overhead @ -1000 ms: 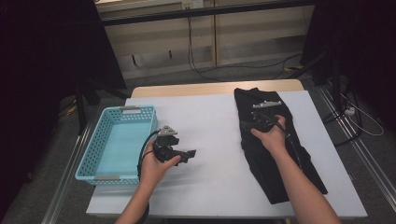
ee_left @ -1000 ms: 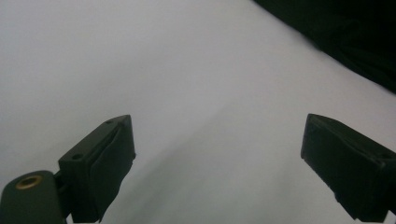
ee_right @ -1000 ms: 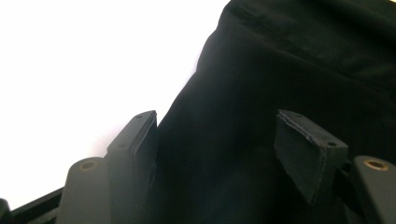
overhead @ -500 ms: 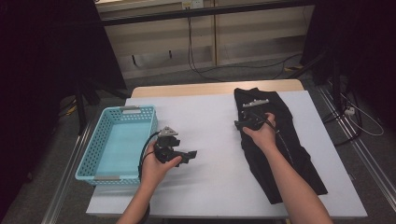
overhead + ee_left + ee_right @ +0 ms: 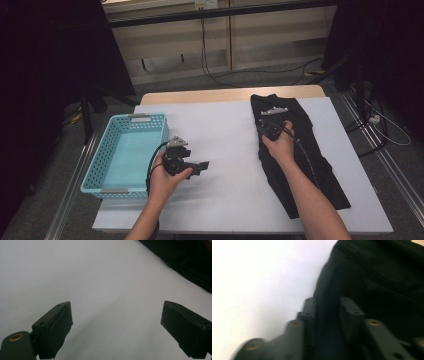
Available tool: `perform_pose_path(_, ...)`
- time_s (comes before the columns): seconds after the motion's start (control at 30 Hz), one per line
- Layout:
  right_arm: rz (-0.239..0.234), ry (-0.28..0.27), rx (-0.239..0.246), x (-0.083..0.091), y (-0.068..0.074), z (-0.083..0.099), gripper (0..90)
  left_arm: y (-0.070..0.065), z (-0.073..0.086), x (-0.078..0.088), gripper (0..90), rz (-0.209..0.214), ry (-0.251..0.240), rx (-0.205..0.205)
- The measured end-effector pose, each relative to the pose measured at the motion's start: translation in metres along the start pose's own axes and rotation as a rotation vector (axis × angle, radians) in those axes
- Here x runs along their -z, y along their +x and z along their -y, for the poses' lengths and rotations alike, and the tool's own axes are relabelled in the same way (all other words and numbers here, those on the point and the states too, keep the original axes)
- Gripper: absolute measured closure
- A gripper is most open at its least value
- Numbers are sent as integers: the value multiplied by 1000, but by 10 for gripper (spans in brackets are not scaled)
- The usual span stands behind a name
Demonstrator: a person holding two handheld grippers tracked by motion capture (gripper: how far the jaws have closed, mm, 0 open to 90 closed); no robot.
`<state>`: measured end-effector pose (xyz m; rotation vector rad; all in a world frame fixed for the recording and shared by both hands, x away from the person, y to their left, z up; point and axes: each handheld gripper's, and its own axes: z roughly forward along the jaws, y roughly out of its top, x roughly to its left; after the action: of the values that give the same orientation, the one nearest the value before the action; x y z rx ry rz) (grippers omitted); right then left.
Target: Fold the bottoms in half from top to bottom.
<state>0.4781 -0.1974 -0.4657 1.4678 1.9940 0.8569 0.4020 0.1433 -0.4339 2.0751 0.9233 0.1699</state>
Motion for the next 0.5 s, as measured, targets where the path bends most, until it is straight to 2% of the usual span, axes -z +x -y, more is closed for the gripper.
perform_pose_path(0.07, -2, 3, 4, 1, -1, 0, 839, 0, 0, -1, 101, 2, 1, 2)
perform_pose_path(0.1, -12, 2, -1, 1, -1, -1, 851, 1, 0, -1, 102, 1, 3, 3)
perform_pose_path(0.27, -21, 6, 62, 3, 9, -1, 877, 1, -1, -1, 103, 6, 6, 3)
perform_pose_path(0.33, -47, 16, 101, 5, 15, -1, 879, 1, -1, -1, 104, 2, 3, 3)
perform_pose_path(0.4, -95, 17, 102, 8, 22, 0, 880, 2, -1, -2, 106, 5, 8, 3)
perform_pose_path(0.5, -104, 20, 138, 10, 31, 2, 881, 1, -1, -2, 107, 4, 9, 4)
